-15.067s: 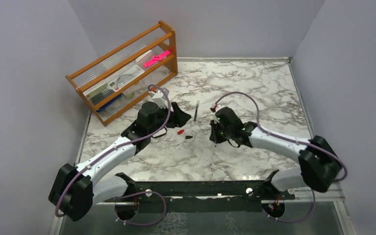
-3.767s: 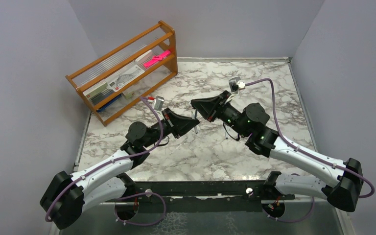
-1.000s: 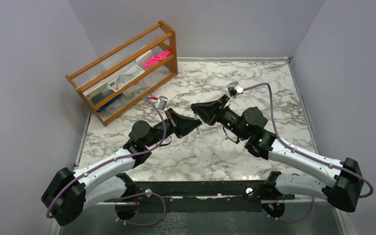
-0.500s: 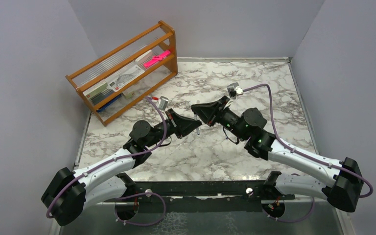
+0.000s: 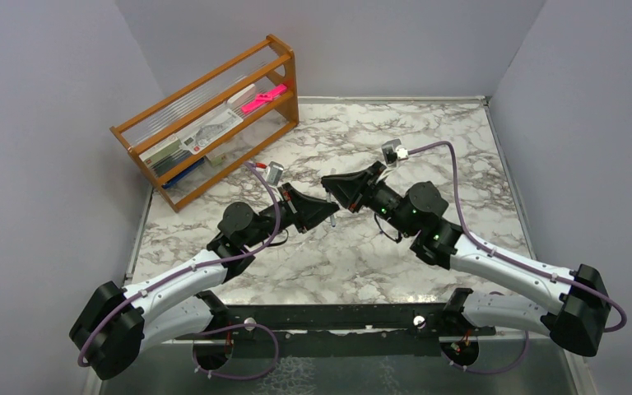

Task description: Insert the pens into the pen caps

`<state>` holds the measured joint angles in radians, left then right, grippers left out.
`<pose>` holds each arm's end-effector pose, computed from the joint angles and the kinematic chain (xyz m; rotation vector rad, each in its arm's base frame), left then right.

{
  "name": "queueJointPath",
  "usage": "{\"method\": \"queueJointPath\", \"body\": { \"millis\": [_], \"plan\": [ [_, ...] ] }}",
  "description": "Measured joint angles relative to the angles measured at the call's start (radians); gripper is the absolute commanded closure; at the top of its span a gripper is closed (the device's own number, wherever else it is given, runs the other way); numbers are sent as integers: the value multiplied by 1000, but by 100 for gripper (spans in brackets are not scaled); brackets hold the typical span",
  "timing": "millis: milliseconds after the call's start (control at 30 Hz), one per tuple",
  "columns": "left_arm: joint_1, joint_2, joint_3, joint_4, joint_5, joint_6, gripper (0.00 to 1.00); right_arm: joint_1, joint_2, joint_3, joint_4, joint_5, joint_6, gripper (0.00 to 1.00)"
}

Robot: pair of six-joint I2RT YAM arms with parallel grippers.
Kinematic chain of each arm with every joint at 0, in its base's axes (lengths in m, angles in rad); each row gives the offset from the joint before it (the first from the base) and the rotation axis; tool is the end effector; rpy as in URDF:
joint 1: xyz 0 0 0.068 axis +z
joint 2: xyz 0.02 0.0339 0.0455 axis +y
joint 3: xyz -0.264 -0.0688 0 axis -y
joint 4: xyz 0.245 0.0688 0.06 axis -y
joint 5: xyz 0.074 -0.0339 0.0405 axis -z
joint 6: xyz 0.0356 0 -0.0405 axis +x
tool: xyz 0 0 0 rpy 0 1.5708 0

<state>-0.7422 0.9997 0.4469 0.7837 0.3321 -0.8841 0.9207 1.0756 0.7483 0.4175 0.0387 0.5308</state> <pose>0.1558 -0.1587 0.2827 0.2116 1.5285 -1.5583 0.1554 0.2021 0.3337 -0.2748 1.5655 1.1313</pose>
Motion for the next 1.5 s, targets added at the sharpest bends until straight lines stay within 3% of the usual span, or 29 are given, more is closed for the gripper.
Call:
{"method": "queueJointPath", "body": {
  "millis": [267, 1100, 1500],
  "plan": [
    [-6, 0, 0, -27, -1, 0, 100, -6, -10, -81, 108, 3, 55, 99],
    [-3, -2, 36, -76, -2, 29, 100, -6, -24, -119, 135, 10, 76, 99],
    [65, 13, 134, -206, 145, 77, 100, -17, -39, -163, 211, 11, 107, 99]
  ]
}}
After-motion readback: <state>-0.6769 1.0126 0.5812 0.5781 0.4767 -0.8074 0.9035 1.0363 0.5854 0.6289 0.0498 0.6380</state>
